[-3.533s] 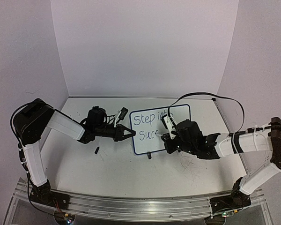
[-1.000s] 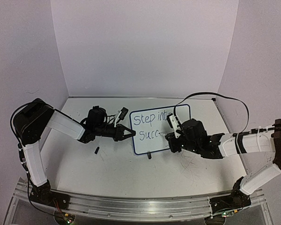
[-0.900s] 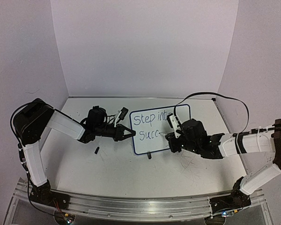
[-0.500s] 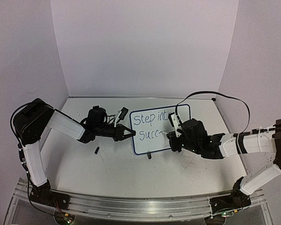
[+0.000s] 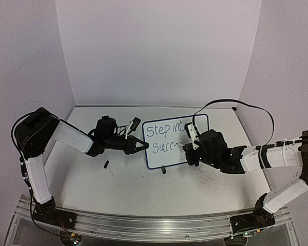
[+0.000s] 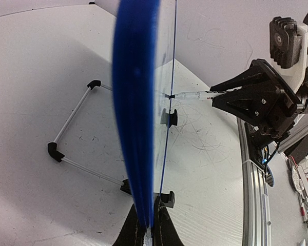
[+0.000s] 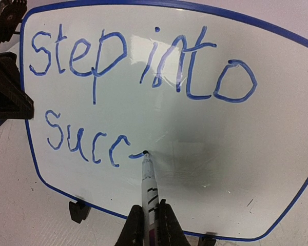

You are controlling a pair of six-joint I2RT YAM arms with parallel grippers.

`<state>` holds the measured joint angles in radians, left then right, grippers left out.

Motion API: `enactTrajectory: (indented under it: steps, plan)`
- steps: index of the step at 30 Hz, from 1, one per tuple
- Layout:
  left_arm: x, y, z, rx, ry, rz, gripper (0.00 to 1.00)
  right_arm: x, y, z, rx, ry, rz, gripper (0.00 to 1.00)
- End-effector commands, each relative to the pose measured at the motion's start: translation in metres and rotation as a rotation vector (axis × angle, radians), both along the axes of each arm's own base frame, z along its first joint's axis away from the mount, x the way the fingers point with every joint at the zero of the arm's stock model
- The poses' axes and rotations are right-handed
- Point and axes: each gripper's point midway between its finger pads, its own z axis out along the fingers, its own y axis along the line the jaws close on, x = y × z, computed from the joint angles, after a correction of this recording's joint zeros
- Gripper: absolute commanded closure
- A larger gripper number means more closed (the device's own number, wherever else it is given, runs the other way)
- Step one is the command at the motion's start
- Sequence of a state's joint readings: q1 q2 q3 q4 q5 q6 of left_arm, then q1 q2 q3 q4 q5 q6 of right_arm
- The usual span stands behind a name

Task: Write a sentence on the whiteboard

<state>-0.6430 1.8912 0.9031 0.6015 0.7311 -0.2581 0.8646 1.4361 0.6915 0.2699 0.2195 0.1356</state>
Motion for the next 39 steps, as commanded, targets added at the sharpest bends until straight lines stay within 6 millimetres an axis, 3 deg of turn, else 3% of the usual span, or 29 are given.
enactTrajectory:
  steps: [1,16,28,39]
  plan:
    - [0.012,0.012,-0.023,0.103,-0.007,0.073,1.00,0.012,-0.002,0.018,0.041,-0.054,-0.050,1.00]
    - [0.012,0.012,-0.024,0.105,-0.006,0.072,1.00,0.011,0.002,0.023,0.065,-0.063,-0.032,1.00]
    - [0.012,0.013,-0.025,0.108,-0.008,0.074,1.00,0.001,0.015,0.011,0.039,-0.023,0.037,1.00]
    - [0.012,0.013,-0.024,0.109,-0.009,0.077,1.00,-0.006,0.013,-0.003,0.014,0.021,0.047,1.00]
